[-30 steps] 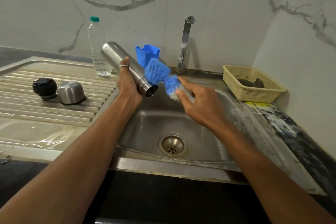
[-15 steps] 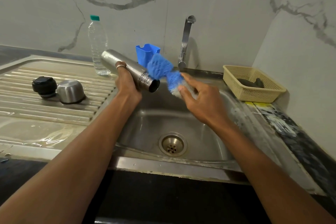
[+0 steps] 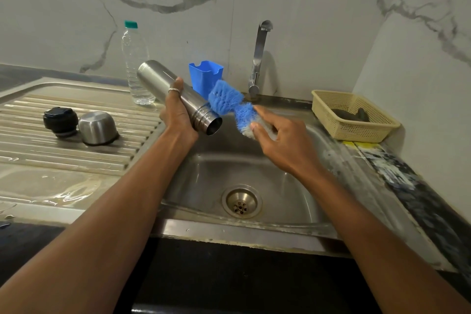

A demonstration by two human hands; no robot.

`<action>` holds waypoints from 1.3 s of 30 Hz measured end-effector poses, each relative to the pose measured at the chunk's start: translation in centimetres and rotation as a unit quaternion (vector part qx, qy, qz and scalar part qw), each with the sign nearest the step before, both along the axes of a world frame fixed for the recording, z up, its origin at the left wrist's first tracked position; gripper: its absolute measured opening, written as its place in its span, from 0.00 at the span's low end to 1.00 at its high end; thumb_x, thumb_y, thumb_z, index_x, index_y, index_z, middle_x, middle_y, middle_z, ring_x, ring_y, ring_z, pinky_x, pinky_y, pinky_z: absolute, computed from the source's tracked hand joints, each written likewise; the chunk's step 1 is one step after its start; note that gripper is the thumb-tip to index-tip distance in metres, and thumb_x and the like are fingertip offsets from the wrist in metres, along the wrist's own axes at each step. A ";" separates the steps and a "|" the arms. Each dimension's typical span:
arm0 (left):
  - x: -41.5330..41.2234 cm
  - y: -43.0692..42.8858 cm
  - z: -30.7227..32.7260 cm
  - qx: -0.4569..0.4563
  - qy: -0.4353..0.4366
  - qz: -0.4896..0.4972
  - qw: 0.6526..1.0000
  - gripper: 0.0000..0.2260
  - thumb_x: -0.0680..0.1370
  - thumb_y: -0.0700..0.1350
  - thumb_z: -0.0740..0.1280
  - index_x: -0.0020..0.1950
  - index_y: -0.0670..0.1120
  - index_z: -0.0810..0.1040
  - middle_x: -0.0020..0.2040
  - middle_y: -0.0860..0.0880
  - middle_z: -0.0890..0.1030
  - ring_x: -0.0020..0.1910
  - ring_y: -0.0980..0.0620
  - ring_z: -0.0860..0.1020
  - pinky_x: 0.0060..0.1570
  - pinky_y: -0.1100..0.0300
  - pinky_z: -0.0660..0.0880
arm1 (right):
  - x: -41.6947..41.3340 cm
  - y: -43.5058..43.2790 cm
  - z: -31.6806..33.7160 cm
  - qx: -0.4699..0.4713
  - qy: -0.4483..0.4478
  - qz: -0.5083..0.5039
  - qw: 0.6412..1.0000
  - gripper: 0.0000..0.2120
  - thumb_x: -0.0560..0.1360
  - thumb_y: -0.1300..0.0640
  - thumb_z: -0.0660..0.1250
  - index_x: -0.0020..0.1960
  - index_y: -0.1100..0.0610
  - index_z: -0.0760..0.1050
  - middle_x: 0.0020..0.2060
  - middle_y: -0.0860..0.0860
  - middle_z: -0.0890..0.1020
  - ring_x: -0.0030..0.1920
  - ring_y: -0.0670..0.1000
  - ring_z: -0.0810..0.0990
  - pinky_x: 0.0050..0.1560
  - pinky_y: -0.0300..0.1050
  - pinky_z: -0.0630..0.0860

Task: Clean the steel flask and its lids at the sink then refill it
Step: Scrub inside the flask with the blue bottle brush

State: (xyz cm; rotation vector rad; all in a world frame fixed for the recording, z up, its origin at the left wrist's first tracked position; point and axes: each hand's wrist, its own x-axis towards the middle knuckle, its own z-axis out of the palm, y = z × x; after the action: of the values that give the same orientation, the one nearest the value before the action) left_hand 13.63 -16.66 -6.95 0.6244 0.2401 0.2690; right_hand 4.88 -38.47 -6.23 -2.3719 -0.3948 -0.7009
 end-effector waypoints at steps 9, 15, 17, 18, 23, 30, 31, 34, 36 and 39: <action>0.1 0.1 -0.1 0.023 0.009 0.031 0.999 0.28 0.71 0.54 0.75 0.65 0.41 0.75 0.55 0.39 0.86 0.50 0.40 0.86 0.49 0.40 0.83 | -0.1 0.0 0.0 -0.014 0.005 0.002 1.000 0.22 0.80 0.42 0.64 0.74 0.42 0.71 0.48 0.43 0.86 0.45 0.46 0.83 0.47 0.44 0.78; -0.1 0.1 0.3 0.033 0.018 0.029 0.999 0.17 0.75 0.54 0.70 0.55 0.42 0.80 0.52 0.41 0.87 0.52 0.39 0.86 0.53 0.39 0.82 | 0.3 0.0 -0.2 -0.028 0.008 -0.012 1.000 0.22 0.80 0.42 0.64 0.74 0.41 0.71 0.54 0.47 0.86 0.48 0.49 0.83 0.49 0.45 0.79; -0.1 0.0 0.4 0.033 0.026 0.029 0.999 0.16 0.76 0.54 0.70 0.54 0.43 0.81 0.49 0.42 0.86 0.48 0.41 0.86 0.51 0.41 0.83 | 0.1 -0.2 -0.2 -0.021 0.009 0.000 1.000 0.22 0.81 0.43 0.64 0.74 0.41 0.71 0.52 0.46 0.87 0.43 0.46 0.81 0.46 0.42 0.77; 0.0 -0.1 0.4 0.032 0.031 0.029 0.999 0.16 0.76 0.54 0.69 0.55 0.43 0.80 0.48 0.43 0.86 0.48 0.42 0.87 0.50 0.41 0.83 | -0.2 -0.1 0.0 -0.012 0.008 0.014 1.000 0.22 0.80 0.43 0.65 0.74 0.41 0.72 0.52 0.45 0.87 0.44 0.45 0.81 0.46 0.42 0.77; 0.4 0.1 -0.2 0.024 0.018 0.021 0.999 0.20 0.77 0.56 0.65 0.59 0.42 0.81 0.48 0.43 0.86 0.50 0.40 0.86 0.50 0.42 0.83 | 0.2 0.2 0.0 -0.028 0.009 0.000 1.000 0.22 0.81 0.43 0.64 0.74 0.42 0.71 0.52 0.46 0.86 0.45 0.46 0.81 0.46 0.43 0.76; 0.5 0.3 -0.5 0.012 0.020 -0.017 1.000 0.38 0.62 0.61 0.79 0.67 0.44 0.77 0.59 0.41 0.85 0.52 0.38 0.86 0.54 0.37 0.81 | -0.1 0.2 0.3 -0.001 0.010 0.025 1.000 0.22 0.80 0.44 0.66 0.73 0.42 0.73 0.55 0.46 0.86 0.49 0.48 0.84 0.53 0.48 0.81; 0.5 0.3 -0.5 0.009 0.016 -0.017 1.000 0.40 0.60 0.60 0.80 0.67 0.43 0.76 0.59 0.41 0.85 0.52 0.38 0.86 0.54 0.37 0.81 | 0.0 0.2 0.2 -0.005 0.014 0.013 1.000 0.22 0.80 0.44 0.65 0.74 0.42 0.72 0.58 0.46 0.85 0.53 0.48 0.84 0.55 0.49 0.81; 0.6 0.4 -0.5 0.006 0.012 -0.016 1.000 0.40 0.58 0.57 0.82 0.67 0.43 0.77 0.58 0.41 0.85 0.52 0.39 0.86 0.54 0.36 0.81 | -0.1 -0.4 0.1 -0.013 0.015 0.007 1.000 0.22 0.81 0.43 0.65 0.74 0.42 0.71 0.60 0.46 0.84 0.57 0.48 0.83 0.57 0.50 0.80; 0.6 0.4 -0.7 0.007 0.009 -0.020 1.000 0.38 0.60 0.56 0.81 0.67 0.43 0.77 0.58 0.41 0.85 0.51 0.39 0.86 0.53 0.38 0.81 | -0.3 -0.2 0.3 0.001 0.012 0.029 1.000 0.22 0.80 0.44 0.66 0.73 0.42 0.72 0.58 0.46 0.85 0.53 0.47 0.83 0.56 0.50 0.81; 0.8 0.3 -0.7 0.024 0.009 -0.014 1.000 0.30 0.68 0.57 0.77 0.65 0.42 0.79 0.52 0.44 0.86 0.47 0.42 0.86 0.48 0.45 0.82 | 0.1 0.2 0.1 -0.003 0.010 0.016 1.000 0.22 0.80 0.43 0.65 0.73 0.43 0.72 0.58 0.46 0.85 0.54 0.49 0.84 0.56 0.51 0.81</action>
State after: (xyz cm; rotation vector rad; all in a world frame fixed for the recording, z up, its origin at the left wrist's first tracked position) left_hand 14.39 -16.31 -7.70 0.6785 0.2427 0.2421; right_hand 4.96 -38.31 -6.11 -2.3720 -0.4256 -0.6609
